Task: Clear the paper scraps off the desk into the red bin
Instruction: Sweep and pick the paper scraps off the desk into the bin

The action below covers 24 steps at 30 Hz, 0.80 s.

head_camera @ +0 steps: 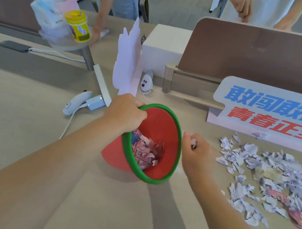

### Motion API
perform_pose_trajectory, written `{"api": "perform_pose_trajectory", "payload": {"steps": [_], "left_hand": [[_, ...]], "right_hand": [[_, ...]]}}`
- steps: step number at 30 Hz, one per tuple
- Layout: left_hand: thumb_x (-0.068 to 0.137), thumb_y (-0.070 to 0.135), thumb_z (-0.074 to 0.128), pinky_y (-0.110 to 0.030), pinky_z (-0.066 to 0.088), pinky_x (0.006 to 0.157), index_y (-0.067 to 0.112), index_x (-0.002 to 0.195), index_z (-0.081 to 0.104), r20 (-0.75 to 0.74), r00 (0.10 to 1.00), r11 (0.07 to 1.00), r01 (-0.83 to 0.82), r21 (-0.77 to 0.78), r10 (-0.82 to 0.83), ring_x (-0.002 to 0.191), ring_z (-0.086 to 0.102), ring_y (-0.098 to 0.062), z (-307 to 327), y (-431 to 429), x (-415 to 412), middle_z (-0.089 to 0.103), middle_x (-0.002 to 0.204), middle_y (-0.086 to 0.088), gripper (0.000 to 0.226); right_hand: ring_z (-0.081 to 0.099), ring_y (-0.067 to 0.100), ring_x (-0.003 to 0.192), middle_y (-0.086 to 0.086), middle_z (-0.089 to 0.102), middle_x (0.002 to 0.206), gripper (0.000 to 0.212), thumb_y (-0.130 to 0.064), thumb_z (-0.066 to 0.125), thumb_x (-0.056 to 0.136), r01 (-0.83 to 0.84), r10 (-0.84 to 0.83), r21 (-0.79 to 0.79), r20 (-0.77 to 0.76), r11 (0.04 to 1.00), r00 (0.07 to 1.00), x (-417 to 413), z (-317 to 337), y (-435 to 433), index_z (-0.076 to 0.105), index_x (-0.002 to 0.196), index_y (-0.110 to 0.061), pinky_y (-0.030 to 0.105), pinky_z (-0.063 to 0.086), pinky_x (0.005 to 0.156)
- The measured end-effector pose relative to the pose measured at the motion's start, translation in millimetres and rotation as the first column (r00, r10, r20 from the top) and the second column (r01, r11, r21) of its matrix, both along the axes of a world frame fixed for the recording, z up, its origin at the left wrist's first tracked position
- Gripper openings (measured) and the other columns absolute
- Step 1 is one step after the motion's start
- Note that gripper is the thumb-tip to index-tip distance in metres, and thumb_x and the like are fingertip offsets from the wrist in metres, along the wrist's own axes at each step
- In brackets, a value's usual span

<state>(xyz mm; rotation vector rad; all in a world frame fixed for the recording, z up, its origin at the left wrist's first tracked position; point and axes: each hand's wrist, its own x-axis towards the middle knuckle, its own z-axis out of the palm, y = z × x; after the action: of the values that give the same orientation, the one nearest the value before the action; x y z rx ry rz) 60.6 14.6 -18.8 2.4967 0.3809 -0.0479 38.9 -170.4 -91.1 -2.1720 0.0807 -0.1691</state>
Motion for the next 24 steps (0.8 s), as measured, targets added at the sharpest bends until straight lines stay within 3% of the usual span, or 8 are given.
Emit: {"api": "perform_pose_trajectory", "payload": {"steps": [4, 6, 8, 11, 13, 16, 20, 24], "left_hand": [[0.075, 0.009, 0.057, -0.027, 0.032, 0.047, 0.014, 0.047, 0.06, -0.006, 1.0, 1.0, -0.003, -0.014, 0.003, 0.05, 0.043, -0.02, 3.3, 7.9, -9.9, 0.044, 0.046, -0.001, 0.028], [0.077, 0.011, 0.057, -0.028, 0.036, 0.05, 0.012, 0.066, 0.073, -0.007, 1.0, 1.0, -0.001, -0.012, 0.001, 0.054, 0.046, -0.021, 4.5, 17.8, -16.3, 0.052, 0.053, -0.004, 0.019], [0.078, 0.012, 0.059, -0.026, 0.037, 0.051, 0.011, 0.079, 0.078, -0.024, 1.0, 1.0, -0.016, -0.024, 0.015, 0.053, 0.046, -0.02, 3.4, 29.3, -21.9, 0.058, 0.059, -0.008, 0.019], [0.076, 0.011, 0.058, -0.027, 0.038, 0.052, 0.006, 0.085, 0.077, -0.025, 0.999, 0.999, -0.032, -0.013, 0.032, 0.055, 0.046, -0.019, -0.9, 43.6, -28.2, 0.068, 0.072, -0.02, 0.022], [0.075, 0.009, 0.057, -0.027, 0.037, 0.052, 0.004, 0.083, 0.076, -0.011, 0.999, 0.999, -0.051, -0.012, 0.051, 0.058, 0.046, -0.019, -2.7, 49.2, -30.8, 0.067, 0.073, -0.022, 0.021], [0.075, 0.008, 0.057, -0.027, 0.034, 0.051, 0.003, 0.079, 0.074, 0.007, 0.998, 0.998, -0.063, -0.02, 0.063, 0.061, 0.044, -0.02, -3.7, 53.6, -33.9, 0.057, 0.063, -0.013, 0.018], [0.074, 0.008, 0.057, -0.027, 0.033, 0.052, 0.001, 0.078, 0.073, 0.02, 0.997, 0.998, -0.068, -0.018, 0.069, 0.059, 0.041, -0.019, -4.7, 54.4, -33.7, 0.052, 0.061, -0.009, 0.018], [0.073, 0.008, 0.056, -0.027, 0.033, 0.051, 0.001, 0.082, 0.074, 0.012, 0.997, 0.997, -0.08, -0.022, 0.081, 0.057, 0.041, -0.018, -3.8, 57.7, -32.2, 0.051, 0.059, -0.008, 0.022]], "right_hand": [[0.049, 0.016, 0.068, -0.001, 0.054, 0.07, 0.042, -0.045, 0.04, 0.093, -0.5, 0.498, -0.172, -0.053, 0.849, 0.865, -4.6, 27.7, 54.9, 0.056, 0.07, -0.014, 0.034, 0.041, 0.067], [0.057, 0.011, 0.086, -0.003, 0.062, 0.092, 0.048, -0.044, 0.027, 0.097, -0.62, 0.619, 0.023, -0.091, 0.785, 0.78, -5.6, 30.6, 53.8, 0.067, 0.092, -0.017, 0.03, 0.046, 0.083], [0.056, -0.002, 0.096, -0.012, 0.062, 0.107, 0.052, -0.043, 0.018, 0.099, -0.496, 0.58, 0.415, -0.098, 0.762, 0.809, -6.4, 29.8, 37.0, 0.066, 0.107, -0.027, 0.013, 0.045, 0.082], [0.062, 0.016, 0.1, -0.003, 0.069, 0.105, 0.049, -0.04, 0.023, 0.099, -0.162, 0.287, 0.619, -0.107, 0.768, 0.952, 1.3, 7.3, 11.2, 0.07, 0.094, -0.026, 0.025, 0.046, 0.085], [0.061, 0.023, 0.083, 0.006, 0.07, 0.093, 0.031, -0.028, 0.042, 0.094, 0.043, 0.043, 0.411, -0.199, 0.911, 0.979, 7.4, -12.6, 2.0, 0.069, 0.082, -0.02, 0.031, 0.045, 0.07], [0.057, 0.017, 0.066, 0.012, 0.06, 0.106, 0.025, -0.027, 0.056, 0.087, -0.089, 0.029, -0.126, -0.42, 0.988, 0.907, 6.3, -53.2, -5.4, 0.063, 0.104, -0.01, 0.028, 0.038, 0.061], [0.056, 0.029, 0.102, 0.012, 0.045, 0.12, 0.051, -0.044, 0.068, 0.076, -0.282, 0.097, -0.276, -0.534, 0.919, 0.84, -11.7, -92.2, 5.4, 0.055, 0.115, -0.013, 0.034, 0.045, 0.09], [0.053, 0.031, 0.106, 0.01, 0.047, 0.117, 0.055, -0.055, 0.06, 0.077, -0.336, 0.167, -0.278, -0.492, 0.9, 0.854, -28.6, -92.9, 19.0, 0.057, 0.111, -0.012, 0.036, 0.044, 0.093]]}}
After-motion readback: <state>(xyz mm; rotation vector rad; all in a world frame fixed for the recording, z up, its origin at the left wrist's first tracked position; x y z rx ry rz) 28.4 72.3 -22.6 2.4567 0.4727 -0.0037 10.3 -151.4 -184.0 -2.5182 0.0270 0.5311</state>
